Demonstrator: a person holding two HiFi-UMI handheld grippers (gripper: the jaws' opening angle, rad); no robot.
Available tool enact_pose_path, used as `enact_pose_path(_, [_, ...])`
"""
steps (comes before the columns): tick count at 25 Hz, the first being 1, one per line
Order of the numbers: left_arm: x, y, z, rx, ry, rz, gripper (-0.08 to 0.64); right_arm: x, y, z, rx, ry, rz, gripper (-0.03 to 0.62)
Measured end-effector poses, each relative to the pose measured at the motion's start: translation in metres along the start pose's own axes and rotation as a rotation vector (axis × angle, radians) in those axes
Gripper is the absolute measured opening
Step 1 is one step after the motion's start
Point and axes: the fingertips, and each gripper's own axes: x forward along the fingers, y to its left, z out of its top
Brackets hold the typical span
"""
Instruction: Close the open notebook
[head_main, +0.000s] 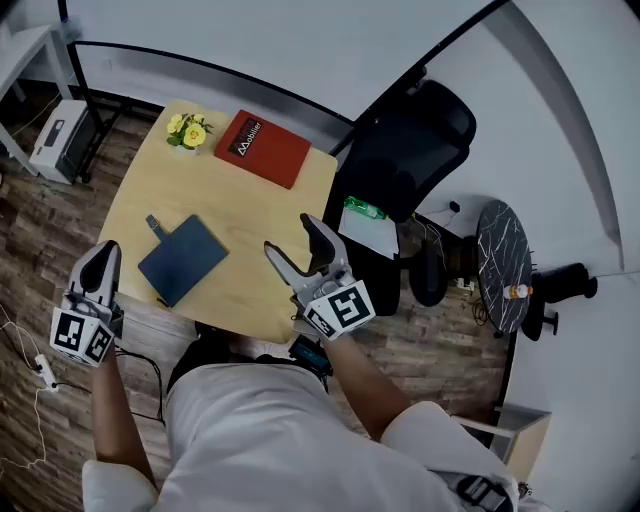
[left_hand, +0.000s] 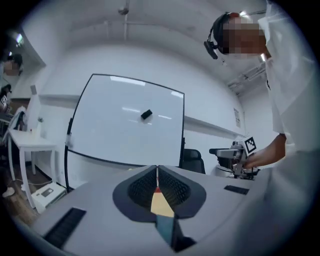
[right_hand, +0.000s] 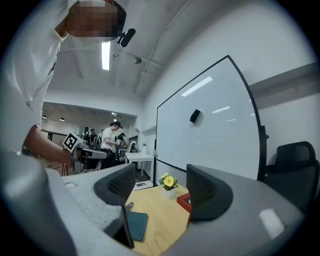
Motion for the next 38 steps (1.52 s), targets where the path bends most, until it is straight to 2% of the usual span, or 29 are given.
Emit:
enact_pose_path(5, [-0.017, -0.062, 0.044, 0.055, -0.139, 0.066, 0.018, -0.063, -0.002, 0.018, -0.025, -0.041, -0.019, 0.322])
enact_pose_path(10, [-0.046, -0.129, 0.047, 0.086, -0.192, 0.143, 0.018, -0.13, 0.003, 0.029, -0.022, -0.078, -0.047, 0.322])
enact_pose_path(13, [-0.067, -0.166, 0.036, 0.087, -0.187, 0.16, 0.018, -0.162, 0.014, 0.03, -0.015, -0.094, -0.046, 0.322])
enact_pose_path(19, [-0.109, -0.229, 0.008, 0.093, -0.115, 0.157, 0.023, -0.216, 0.042, 0.025, 0.009, -0.098, -0.018, 0.322])
enact_pose_path(24, [-0.14, -0.257, -0.01, 0.096, -0.066, 0.184, 0.072, -0.245, 0.063, 0.021, 0.025, -0.107, -0.023, 0.322])
enact_pose_path(31, [-0.175, -0.277, -0.016, 0.097, -0.045, 0.159, 0.097, -0.268, 0.095, 0.016, 0.029, -0.084, -0.031, 0.321])
enact_pose_path(33, [-0.185, -0.279, -0.017, 0.087, -0.046, 0.146, 0.098, -0.274, 0.104, 0.014, 0.028, -0.076, -0.044, 0.322])
enact_pose_path(36, [-0.204, -0.277, -0.016, 0.028, -0.078, 0.123, 0.106, -0.282, 0.12, 0.015, 0.005, -0.058, -0.069, 0.322])
enact_pose_path(38, [-0.215, -0.274, -0.016, 0.031, -0.086, 0.109, 0.109, -0.286, 0.134, 0.015, -0.001, -0.052, -0.093, 0.322])
